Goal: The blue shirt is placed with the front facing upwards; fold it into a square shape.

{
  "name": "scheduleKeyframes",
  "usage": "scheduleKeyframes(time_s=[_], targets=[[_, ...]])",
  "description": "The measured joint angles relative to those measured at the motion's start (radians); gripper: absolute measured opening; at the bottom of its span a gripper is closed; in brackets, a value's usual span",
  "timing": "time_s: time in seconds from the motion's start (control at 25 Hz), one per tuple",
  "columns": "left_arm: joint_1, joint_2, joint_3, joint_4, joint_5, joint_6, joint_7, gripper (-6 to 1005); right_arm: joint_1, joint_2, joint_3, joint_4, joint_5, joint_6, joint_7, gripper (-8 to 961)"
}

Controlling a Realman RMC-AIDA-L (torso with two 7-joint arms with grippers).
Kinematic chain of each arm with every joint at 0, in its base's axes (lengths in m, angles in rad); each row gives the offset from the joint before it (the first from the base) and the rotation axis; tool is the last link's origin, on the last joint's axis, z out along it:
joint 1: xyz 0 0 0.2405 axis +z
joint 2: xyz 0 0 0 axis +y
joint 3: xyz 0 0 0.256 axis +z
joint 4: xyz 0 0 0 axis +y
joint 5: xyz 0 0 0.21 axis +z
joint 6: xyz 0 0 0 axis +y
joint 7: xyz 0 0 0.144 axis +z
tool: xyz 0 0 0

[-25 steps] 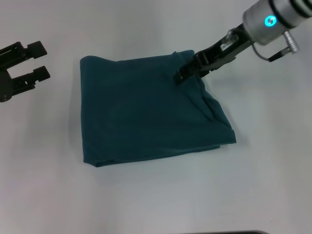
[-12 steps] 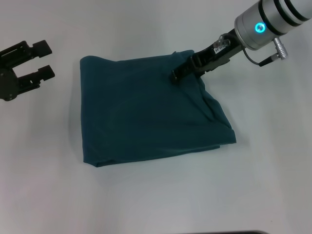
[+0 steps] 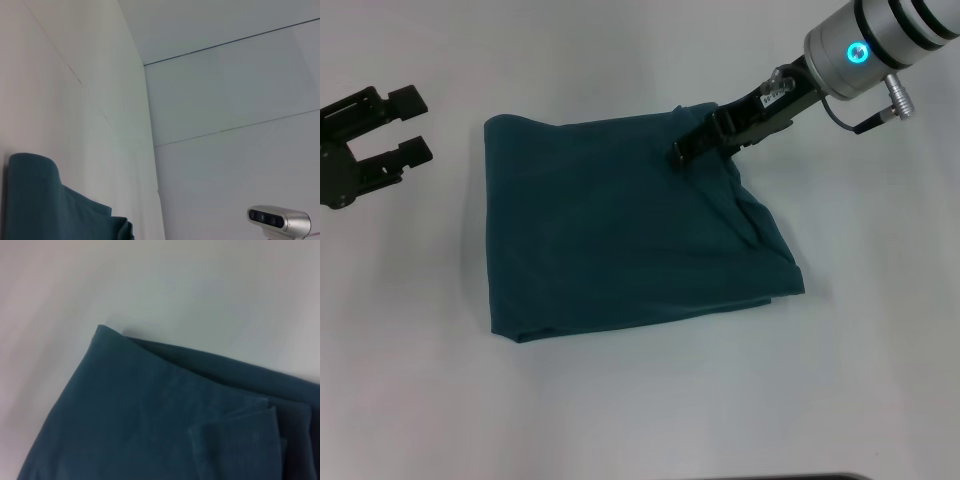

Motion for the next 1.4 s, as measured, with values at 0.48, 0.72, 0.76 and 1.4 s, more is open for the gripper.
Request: scheduleKeyframes(time_s=[0.48,0.72,0.76,1.4], targets=[[-0.001,0.000,0.000,0.000,0.000,0.000,0.000,798,0.004,0.003,-0.003,0.008,-0.003,0.032,0.002,899],[-0.001,-0.003,0.000,0.000,-0.001,-0.002,0.000,798,0.009,0.006,-0.009,0.045,-0.001,0.071,0.003,899],[-0.001,-0.003,0.000,0.001,-0.001,-0.003,0.000,798,0.010,0.006,-0.011,0.048,-0.001,0.074,0.003,899],[0.005,-0.008,0.000,0.003,-0.001,-0.006,0.003,798,0.000,-0.008,-0.040,-0.027,0.174,-0.147,-0.019,899]])
